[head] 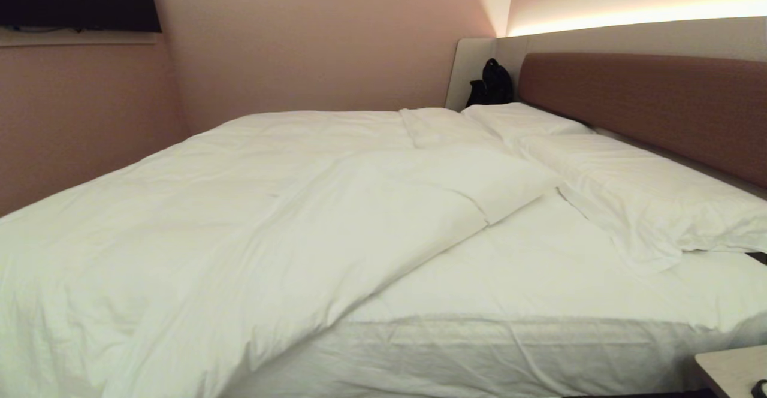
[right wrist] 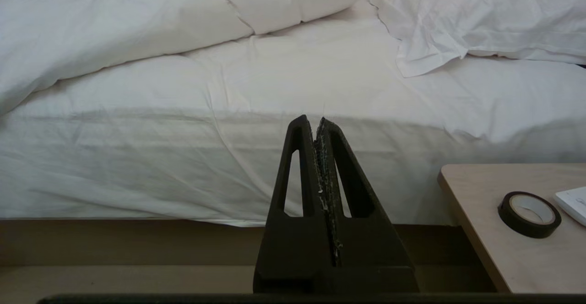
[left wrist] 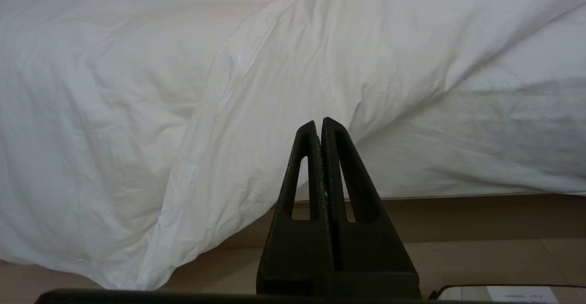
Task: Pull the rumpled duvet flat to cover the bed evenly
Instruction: Hold the folded corner of the quilt
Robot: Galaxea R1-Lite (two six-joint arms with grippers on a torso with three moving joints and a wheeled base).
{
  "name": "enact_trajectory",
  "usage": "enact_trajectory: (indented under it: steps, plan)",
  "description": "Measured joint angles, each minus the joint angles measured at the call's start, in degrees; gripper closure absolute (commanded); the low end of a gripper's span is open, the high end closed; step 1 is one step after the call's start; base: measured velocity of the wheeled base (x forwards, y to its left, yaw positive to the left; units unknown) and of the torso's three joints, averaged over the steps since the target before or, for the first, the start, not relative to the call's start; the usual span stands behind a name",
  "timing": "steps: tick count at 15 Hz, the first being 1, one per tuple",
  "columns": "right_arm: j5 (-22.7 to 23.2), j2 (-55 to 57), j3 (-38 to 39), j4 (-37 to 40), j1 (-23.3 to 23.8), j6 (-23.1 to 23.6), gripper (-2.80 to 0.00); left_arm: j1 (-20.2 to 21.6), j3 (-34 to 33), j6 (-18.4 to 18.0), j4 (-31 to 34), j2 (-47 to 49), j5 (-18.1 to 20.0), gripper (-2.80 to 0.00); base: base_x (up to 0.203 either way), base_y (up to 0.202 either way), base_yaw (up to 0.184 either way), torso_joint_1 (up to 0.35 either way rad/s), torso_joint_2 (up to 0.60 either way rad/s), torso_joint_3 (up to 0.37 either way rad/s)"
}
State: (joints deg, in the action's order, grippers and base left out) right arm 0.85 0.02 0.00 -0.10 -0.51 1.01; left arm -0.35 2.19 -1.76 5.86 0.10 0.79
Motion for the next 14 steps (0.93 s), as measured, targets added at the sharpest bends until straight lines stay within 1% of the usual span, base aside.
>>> enact_trajectory:
  steps: [3, 7, 14]
  plan:
    - [0.0, 0.0, 0.0, 0.0, 0.1, 0.0, 0.00, 0.0, 0.0, 0.0, 0.0, 0.0, 0.0, 0.00, 0.002, -0.046, 0.007, 0.000, 0.00, -0.002]
    - [0.0, 0.0, 0.0, 0.0, 0.0, -0.1, 0.00, 0.0, 0.0, 0.0, 0.0, 0.0, 0.1, 0.00, 0.000, -0.145, 0.001, 0.001, 0.00, 0.001]
    - [0.0, 0.0, 0.0, 0.0, 0.0, 0.0, 0.00, 0.0, 0.0, 0.1, 0.0, 0.0, 0.1, 0.00, 0.000, 0.000, 0.000, 0.000, 0.00, 0.000]
